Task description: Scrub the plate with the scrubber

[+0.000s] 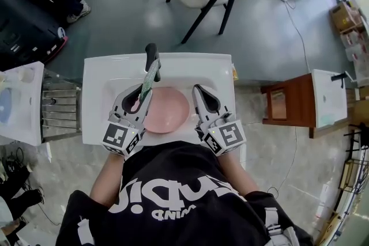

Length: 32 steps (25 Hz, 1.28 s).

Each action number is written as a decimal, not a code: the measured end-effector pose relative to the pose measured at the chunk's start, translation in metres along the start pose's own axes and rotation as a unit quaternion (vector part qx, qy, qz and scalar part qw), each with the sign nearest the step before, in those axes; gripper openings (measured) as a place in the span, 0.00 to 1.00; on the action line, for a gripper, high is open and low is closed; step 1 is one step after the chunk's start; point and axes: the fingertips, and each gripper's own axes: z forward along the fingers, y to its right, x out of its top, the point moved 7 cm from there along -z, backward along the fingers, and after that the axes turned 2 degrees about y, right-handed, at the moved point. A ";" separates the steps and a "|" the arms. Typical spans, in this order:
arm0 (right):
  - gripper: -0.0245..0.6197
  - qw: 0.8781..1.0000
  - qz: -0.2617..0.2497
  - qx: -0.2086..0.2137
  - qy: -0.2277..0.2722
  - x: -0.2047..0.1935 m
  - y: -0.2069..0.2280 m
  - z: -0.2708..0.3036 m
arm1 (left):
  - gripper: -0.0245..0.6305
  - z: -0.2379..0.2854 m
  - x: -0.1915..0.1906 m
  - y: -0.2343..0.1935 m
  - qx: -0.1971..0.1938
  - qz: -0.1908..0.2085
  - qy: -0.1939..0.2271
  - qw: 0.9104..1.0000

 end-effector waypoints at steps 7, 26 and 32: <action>0.07 1.000 -0.003 -0.013 0.009 0.001 0.002 -0.002 | 0.18 0.001 0.002 0.001 0.011 -0.001 0.003 1.000; 0.07 1.000 -0.012 -0.008 0.005 0.001 -0.001 -0.001 | 0.18 -0.012 0.003 -0.006 0.047 -0.004 0.008 0.999; 0.07 1.000 -0.012 -0.005 0.002 -0.001 -0.003 -0.001 | 0.18 -0.014 0.002 -0.007 0.053 0.001 0.004 0.999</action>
